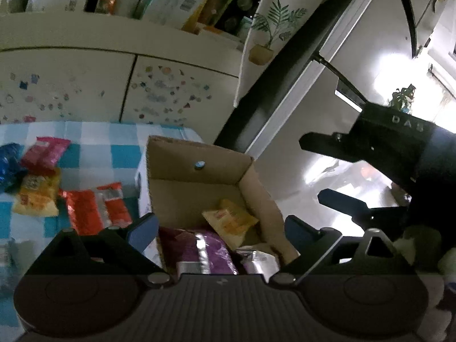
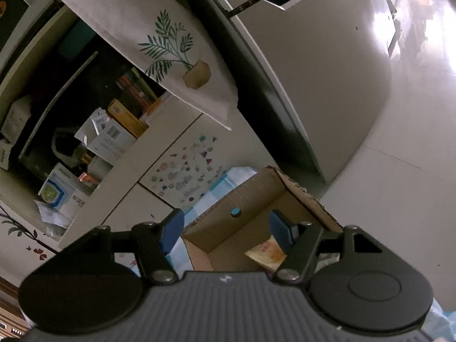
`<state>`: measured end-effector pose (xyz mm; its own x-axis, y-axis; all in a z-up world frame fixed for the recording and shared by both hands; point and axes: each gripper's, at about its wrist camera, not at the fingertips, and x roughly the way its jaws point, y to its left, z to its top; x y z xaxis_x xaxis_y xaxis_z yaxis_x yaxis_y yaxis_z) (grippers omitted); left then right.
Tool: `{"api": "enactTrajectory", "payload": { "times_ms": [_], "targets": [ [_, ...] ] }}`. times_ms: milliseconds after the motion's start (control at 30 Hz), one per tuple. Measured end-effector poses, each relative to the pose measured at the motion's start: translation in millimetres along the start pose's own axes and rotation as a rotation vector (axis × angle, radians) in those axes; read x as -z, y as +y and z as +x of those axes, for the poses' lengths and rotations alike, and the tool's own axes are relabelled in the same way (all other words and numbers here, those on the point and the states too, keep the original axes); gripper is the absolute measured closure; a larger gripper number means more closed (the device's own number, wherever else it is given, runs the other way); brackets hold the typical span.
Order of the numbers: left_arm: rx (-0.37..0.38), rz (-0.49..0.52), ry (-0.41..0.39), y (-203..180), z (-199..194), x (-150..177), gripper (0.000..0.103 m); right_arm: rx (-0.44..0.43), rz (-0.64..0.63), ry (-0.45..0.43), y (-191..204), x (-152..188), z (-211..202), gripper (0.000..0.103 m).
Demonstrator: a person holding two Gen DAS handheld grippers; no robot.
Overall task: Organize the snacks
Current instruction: 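Lift both open tools out of the box and back over the table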
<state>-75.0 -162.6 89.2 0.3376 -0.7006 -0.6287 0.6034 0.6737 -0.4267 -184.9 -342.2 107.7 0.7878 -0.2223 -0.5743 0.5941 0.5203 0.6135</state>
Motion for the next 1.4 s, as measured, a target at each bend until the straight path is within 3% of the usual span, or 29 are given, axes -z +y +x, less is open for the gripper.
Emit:
{"api": "enactTrajectory", "payload": {
  "times_ms": [300,700,1067,1133,1267,1400],
  "targets": [
    [-0.05,0.045,0.022,27,-21,-7,0.003,-0.053,-0.049,0.019,14,5,4,0.034],
    [-0.137,-0.045,0.045,98,-50,-9,0.003,-0.109,-0.212,0.085,45,28,13,0.031],
    [-0.34,-0.064,0.066,166,-62,4,0.002,-0.147,-0.378,0.19,71,70,25,0.031],
    [-0.4,-0.104,0.103,175,-57,4,0.002,-0.151,-0.406,0.219,74,81,28,0.03],
    [-0.422,-0.225,0.181,196,-48,8,0.002,-0.131,-0.464,0.256,79,109,29,0.03],
    [-0.395,-0.272,0.159,201,-53,3,0.002,-0.105,-0.502,0.261,78,138,22,0.027]
  ]
}}
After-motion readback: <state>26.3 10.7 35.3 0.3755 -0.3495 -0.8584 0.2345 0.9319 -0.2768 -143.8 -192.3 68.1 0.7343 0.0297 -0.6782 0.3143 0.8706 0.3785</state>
